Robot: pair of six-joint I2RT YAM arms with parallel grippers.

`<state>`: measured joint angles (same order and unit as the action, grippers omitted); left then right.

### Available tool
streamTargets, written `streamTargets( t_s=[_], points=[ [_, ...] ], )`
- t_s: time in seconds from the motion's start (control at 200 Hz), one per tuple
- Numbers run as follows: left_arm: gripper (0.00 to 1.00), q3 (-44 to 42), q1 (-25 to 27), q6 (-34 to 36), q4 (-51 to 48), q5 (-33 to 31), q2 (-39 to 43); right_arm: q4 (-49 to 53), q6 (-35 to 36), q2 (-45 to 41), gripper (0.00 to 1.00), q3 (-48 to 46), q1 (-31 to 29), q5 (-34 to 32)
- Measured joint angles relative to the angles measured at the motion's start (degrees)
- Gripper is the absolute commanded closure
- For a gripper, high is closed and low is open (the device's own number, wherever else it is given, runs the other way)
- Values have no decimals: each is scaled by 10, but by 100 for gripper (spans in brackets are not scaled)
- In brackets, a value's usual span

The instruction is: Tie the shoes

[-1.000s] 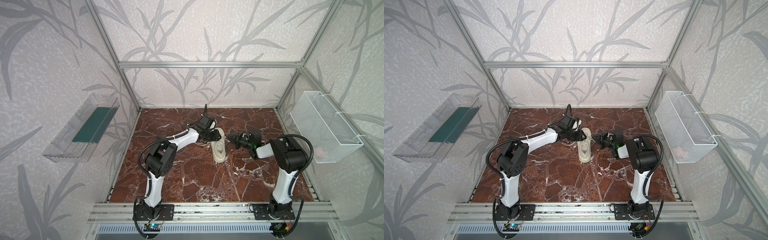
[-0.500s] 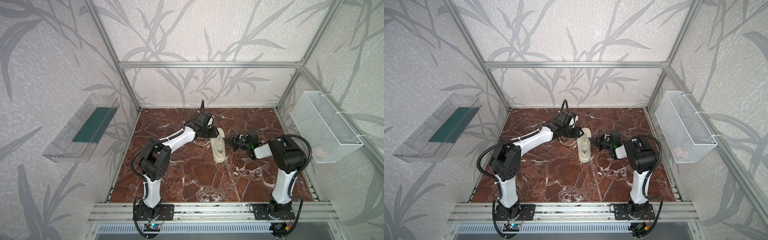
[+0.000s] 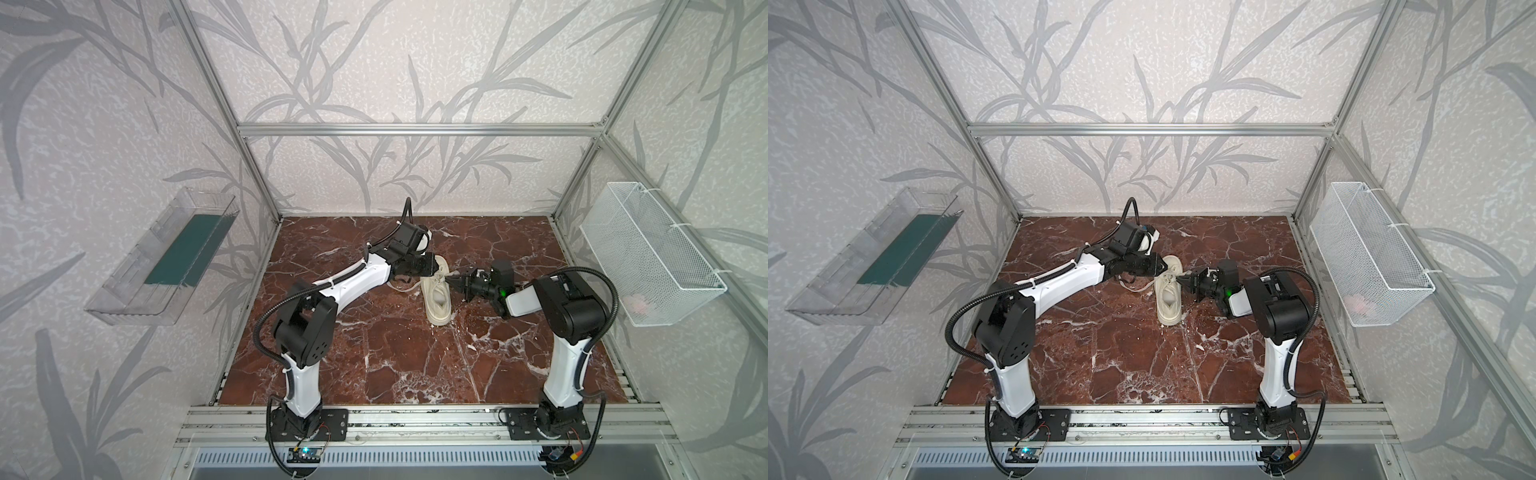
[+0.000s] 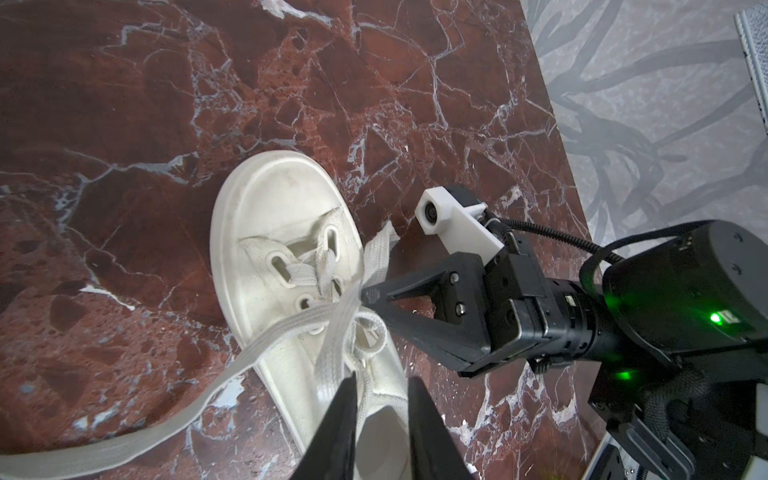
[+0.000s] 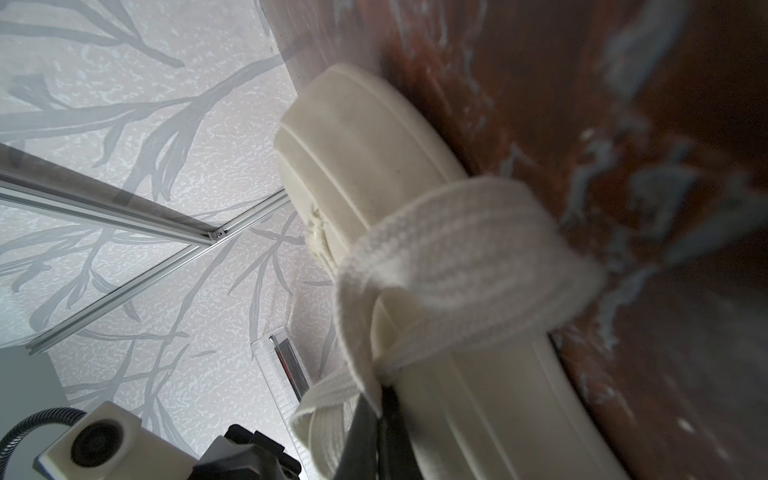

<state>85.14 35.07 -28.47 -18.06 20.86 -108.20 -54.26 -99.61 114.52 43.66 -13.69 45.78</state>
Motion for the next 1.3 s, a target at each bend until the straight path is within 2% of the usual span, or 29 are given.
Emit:
streamTargets(
  t_s=[0.745, 1.145, 1.3],
  points=[
    [78, -2, 1, -1, -12, 8, -31, -47, -28, 11, 100, 17, -7, 30],
    [84, -2, 0, -11, -4, 18, -47, -86, -52, 23, 100, 24, -13, 40],
    [82, -3, -3, -16, 3, 19, -48, -93, -58, 29, 100, 25, -16, 42]
  ],
)
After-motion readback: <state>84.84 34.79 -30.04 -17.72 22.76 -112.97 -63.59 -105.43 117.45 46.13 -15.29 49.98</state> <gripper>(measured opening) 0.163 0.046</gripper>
